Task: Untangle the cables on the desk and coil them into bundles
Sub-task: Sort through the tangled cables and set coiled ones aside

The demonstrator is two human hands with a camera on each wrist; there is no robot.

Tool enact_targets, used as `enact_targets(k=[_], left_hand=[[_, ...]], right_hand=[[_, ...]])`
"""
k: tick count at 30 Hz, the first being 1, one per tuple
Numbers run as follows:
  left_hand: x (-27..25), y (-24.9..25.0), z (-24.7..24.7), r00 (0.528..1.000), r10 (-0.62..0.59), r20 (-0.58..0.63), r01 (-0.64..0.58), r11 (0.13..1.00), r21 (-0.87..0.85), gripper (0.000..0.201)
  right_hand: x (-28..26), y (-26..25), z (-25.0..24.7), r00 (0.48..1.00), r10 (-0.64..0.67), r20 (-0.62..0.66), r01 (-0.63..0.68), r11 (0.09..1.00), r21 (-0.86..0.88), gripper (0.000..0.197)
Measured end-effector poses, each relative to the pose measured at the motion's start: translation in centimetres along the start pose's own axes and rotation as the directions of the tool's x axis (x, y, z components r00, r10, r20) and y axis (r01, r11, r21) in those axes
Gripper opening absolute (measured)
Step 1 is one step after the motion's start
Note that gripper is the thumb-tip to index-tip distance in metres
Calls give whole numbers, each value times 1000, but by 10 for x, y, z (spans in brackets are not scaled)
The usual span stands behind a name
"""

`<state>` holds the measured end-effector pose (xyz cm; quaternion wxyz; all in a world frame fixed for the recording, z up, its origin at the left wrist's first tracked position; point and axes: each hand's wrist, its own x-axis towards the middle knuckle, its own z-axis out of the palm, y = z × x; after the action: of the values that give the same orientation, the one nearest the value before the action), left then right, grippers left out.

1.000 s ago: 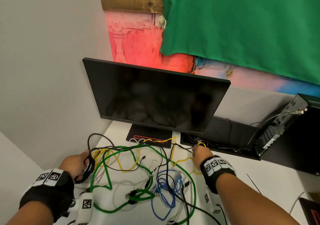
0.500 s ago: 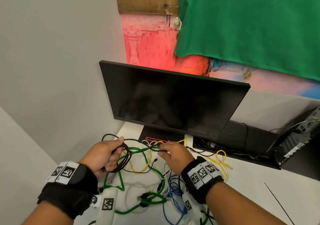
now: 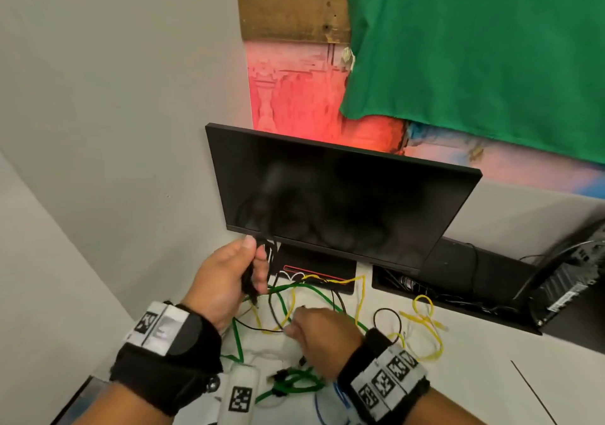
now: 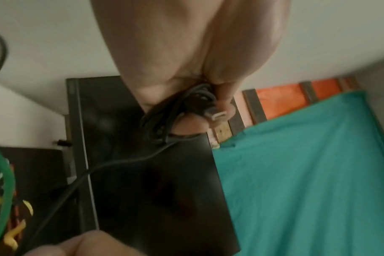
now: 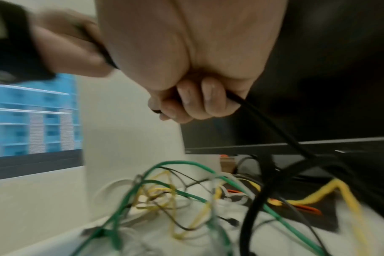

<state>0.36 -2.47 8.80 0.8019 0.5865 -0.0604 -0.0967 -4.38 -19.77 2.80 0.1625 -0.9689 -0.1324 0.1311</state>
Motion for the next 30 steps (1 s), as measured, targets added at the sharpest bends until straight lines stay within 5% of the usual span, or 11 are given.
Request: enact_targets(k=[5,9,12,14,17,22,26,30], left_hand=[[-5,-15,5,998,5,65,-20,972,234,30],[-23,-21,5,975,-77,209,5,946,323,43],[-34,-17,3,956,-178,232,140,975,172,47],[-36,-13,4,917,-246,314,227,969,95,54],[-39,-9,9,883,-292,368,259,956,138,38],[-24,10,0,966,-166,197,192,974,-123,30],[-7,39,-8,988,-36,151,85,938,-335,35],[2,49,-7,998,-27,63,48,929,-366,34]], right_hand=[[-37,-40,-31,945,-326,-30,324,918,229,23],[-39,-34,-54,873,-341,-349,469,784,407,10],[-28,-10,-60,870,-141,-472,383,795,469,23],[-21,2,-54,888,-30,-460,291,810,509,36],[-13,14,-37,910,27,-413,253,753,608,43],[-10,49,-23,947,122,-298,144,668,731,42],[-11,64,14,970,152,-188,-8,799,601,40],[-20,67,50,967,233,-104,-124,785,607,28]])
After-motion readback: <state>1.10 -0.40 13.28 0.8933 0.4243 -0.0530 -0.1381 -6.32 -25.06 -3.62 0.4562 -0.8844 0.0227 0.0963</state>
